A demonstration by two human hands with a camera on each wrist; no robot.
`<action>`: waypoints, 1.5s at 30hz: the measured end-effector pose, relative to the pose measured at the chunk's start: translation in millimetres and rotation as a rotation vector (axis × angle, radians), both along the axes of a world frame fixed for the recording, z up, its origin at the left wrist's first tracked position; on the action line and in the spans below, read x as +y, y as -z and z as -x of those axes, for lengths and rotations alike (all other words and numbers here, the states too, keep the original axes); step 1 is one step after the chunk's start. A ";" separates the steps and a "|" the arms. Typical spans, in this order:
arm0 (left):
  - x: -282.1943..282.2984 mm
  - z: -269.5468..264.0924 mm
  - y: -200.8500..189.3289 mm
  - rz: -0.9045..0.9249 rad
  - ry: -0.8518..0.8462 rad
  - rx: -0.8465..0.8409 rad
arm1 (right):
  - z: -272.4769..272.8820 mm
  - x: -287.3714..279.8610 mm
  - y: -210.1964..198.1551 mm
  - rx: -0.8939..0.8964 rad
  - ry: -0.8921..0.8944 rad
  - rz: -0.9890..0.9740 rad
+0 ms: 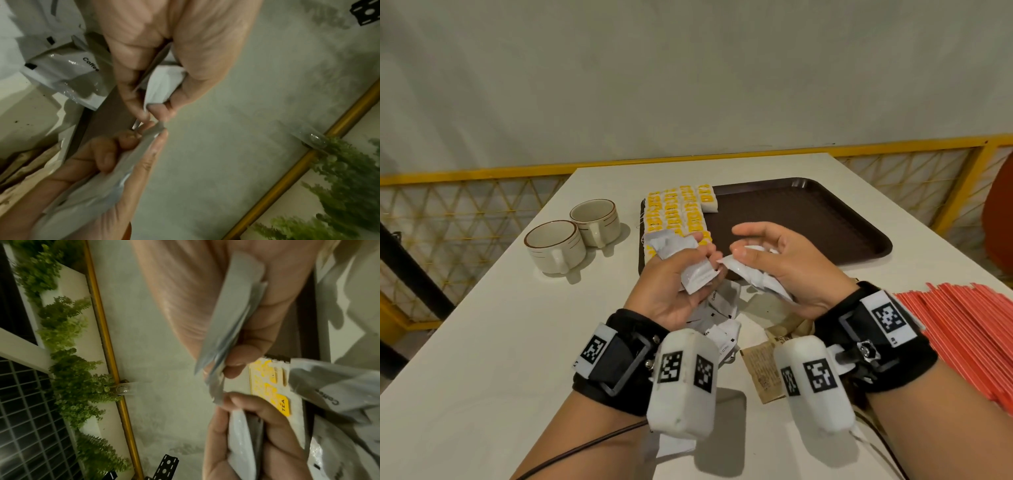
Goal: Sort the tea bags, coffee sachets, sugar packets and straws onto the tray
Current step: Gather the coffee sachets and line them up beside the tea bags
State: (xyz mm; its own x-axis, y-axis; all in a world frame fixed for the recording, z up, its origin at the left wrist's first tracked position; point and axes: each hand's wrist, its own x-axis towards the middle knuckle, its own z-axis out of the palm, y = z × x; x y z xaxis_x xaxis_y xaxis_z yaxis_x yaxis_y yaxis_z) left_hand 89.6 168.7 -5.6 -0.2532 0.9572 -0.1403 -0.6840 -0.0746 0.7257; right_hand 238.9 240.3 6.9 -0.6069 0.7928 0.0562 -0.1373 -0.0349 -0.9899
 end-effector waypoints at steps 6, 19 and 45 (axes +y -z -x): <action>-4.6 -13.0 2.3 0.042 0.128 0.233 | 0.5 -1.9 0.4 0.027 0.008 0.025; -3.9 7.1 -1.0 0.019 -0.113 0.111 | -2.8 -1.8 -5.9 0.010 0.037 0.082; -7.5 -27.3 2.4 0.040 0.202 0.377 | 7.8 -6.3 2.4 -0.050 0.058 0.046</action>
State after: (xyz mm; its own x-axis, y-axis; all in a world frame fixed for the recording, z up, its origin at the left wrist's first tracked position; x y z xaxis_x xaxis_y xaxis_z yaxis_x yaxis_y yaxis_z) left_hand 116.9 161.2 -8.0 -0.1017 0.9885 -0.1120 -0.3678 0.0672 0.9275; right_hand 231.1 234.0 4.5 -0.5611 0.8277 -0.0103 -0.0906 -0.0738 -0.9931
